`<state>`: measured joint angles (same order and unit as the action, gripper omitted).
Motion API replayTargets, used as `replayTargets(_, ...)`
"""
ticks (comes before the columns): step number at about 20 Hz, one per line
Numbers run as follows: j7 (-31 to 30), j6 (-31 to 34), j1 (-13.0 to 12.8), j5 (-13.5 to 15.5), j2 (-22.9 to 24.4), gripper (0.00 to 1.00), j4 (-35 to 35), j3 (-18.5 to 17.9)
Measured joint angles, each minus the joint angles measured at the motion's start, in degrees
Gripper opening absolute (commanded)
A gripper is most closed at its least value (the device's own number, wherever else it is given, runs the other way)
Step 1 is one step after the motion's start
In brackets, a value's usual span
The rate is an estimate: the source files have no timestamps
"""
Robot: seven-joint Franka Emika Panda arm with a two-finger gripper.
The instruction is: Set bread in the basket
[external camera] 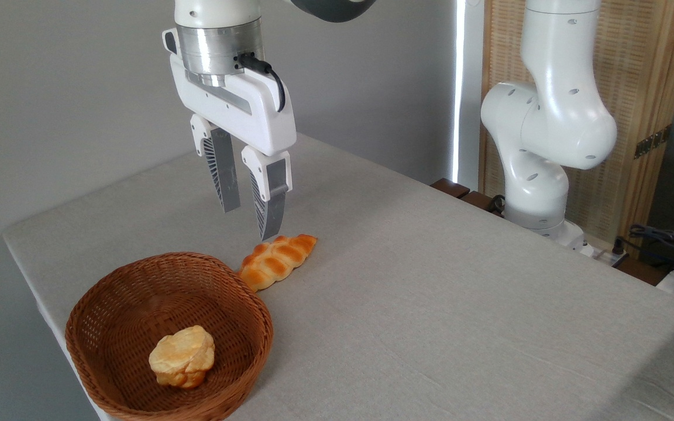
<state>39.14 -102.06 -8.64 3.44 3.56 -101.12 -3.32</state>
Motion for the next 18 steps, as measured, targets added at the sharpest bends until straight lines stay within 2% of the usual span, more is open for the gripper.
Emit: replayTargets(18, 0.00, 1.38, 0.03, 0.00, -0.21, 1.00, 0.00, -0.08)
